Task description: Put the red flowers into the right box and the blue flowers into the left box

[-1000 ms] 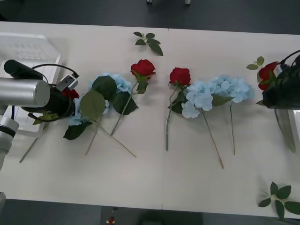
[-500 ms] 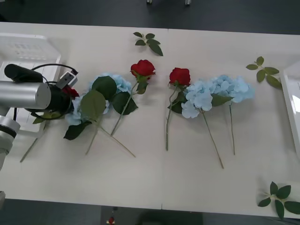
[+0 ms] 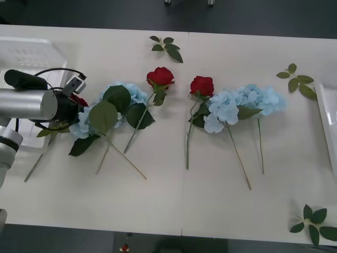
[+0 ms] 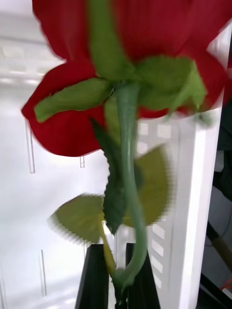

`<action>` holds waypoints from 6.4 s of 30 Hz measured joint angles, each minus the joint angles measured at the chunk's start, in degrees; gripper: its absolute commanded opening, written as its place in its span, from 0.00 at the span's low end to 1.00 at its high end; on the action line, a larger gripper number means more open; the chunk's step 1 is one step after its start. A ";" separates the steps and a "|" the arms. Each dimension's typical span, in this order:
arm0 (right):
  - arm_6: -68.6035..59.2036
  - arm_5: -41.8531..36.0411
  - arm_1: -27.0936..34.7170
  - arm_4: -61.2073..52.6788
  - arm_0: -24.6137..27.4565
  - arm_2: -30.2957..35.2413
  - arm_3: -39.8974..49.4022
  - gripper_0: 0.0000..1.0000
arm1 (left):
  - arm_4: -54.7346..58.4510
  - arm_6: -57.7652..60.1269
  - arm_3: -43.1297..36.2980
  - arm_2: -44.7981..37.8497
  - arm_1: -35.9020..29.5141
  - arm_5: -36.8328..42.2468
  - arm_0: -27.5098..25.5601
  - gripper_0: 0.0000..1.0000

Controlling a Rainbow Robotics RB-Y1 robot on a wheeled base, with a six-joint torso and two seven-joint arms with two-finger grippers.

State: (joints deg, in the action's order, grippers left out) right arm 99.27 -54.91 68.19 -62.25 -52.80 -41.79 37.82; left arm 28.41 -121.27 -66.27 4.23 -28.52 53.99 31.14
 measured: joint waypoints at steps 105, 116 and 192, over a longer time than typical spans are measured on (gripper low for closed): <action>4.66 -18.89 14.24 -61.90 18.99 20.70 41.49 0.88 | 12.12 -8.11 -39.80 -29.79 -1.04 44.87 1.51 0.00; 45.68 -12.27 9.43 -80.34 25.90 20.51 39.66 0.88 | 8.47 -1.79 -39.76 -27.68 -6.79 41.52 3.19 0.00; 46.76 -4.58 -9.44 -86.90 29.31 17.94 41.43 0.92 | 11.97 -2.76 21.19 -22.27 -12.44 22.25 26.83 0.00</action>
State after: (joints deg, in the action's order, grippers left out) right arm 146.03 -59.49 58.74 -149.15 -23.49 -23.85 79.26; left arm 40.39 -124.02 -45.08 -18.04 -40.96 76.23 57.97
